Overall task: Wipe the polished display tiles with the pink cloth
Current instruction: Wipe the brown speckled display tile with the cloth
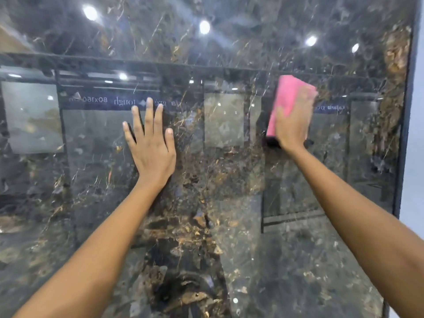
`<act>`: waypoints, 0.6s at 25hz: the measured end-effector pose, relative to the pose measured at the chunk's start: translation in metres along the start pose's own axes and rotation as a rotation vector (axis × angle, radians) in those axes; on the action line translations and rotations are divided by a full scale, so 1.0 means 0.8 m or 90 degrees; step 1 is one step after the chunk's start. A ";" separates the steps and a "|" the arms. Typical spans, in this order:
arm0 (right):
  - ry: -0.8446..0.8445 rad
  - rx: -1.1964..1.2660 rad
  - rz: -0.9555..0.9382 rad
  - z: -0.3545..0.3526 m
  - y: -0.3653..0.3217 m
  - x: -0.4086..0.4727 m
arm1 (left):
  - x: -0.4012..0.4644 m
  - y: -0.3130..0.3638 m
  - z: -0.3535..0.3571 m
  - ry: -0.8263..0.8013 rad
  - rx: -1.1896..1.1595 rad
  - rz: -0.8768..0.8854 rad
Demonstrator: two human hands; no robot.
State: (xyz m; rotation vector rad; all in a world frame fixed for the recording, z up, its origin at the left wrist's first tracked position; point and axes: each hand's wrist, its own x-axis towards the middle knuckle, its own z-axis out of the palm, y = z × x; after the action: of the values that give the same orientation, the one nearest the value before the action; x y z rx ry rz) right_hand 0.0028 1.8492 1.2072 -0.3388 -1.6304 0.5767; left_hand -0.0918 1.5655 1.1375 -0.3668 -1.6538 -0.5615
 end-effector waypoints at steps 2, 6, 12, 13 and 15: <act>0.082 0.071 0.243 0.004 -0.039 0.010 | 0.005 0.002 0.008 -0.006 0.046 -0.007; -0.159 -0.011 -0.491 0.066 -0.117 -0.072 | 0.001 -0.001 0.014 -0.011 0.064 -0.003; 0.015 0.006 -0.127 -0.001 -0.035 0.059 | 0.001 0.006 0.008 -0.005 0.045 -0.016; 0.060 0.015 0.011 -0.001 -0.024 0.062 | 0.002 0.015 0.007 0.003 0.028 -0.047; 0.106 -0.013 0.101 0.023 -0.024 0.016 | 0.008 0.045 0.006 0.036 -0.030 -0.113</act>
State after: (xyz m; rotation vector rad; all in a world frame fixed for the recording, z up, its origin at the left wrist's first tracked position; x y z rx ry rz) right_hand -0.0151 1.8368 1.2275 -0.5213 -1.4578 0.6351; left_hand -0.0774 1.5978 1.1487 -0.2385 -1.6300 -0.7381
